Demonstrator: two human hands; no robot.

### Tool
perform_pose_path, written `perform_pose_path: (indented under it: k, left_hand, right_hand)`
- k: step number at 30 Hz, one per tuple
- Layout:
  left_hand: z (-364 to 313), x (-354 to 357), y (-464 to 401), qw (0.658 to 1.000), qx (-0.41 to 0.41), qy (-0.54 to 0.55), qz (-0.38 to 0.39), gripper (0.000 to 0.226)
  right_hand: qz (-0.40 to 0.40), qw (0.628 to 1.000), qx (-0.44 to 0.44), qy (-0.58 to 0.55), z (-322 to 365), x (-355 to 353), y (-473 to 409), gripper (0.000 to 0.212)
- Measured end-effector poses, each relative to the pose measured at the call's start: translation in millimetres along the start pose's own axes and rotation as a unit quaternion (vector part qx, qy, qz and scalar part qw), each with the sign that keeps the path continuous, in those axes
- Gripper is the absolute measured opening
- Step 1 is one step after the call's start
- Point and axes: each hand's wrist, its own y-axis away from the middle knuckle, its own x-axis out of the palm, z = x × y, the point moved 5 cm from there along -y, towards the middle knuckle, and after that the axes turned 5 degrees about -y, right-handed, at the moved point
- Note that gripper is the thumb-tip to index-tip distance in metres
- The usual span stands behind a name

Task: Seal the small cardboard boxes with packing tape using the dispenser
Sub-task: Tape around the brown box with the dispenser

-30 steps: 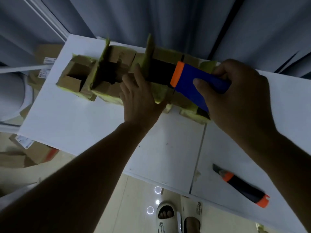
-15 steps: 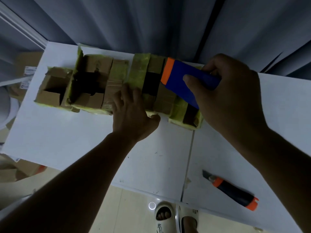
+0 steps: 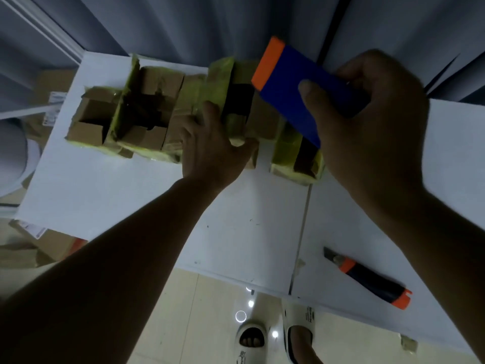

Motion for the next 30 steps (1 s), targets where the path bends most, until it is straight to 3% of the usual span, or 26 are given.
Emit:
perform_pose_path:
  k: [11, 21, 30]
  left_hand:
    - [23.4, -40.9, 56.9, 0.997, 0.038, 0.007, -0.066, 0.079]
    - [63.3, -90.4, 149.6, 0.988, 0.070, 0.135, -0.018, 0.079]
    - [88.2, -125.9, 210.2, 0.985, 0.103, 0.137, -0.002, 0.082]
  right_hand:
    - [-0.028, 0.998, -0.041, 0.030, 52.9, -0.1, 69.4, 0.043]
    - [-0.088, 0.996, -0.016, 0.018, 127.0, 1.3, 178.3, 0.035]
    - [-0.092, 0.994, -0.011, 0.049, 179.3, -26.4, 236.1, 0.027]
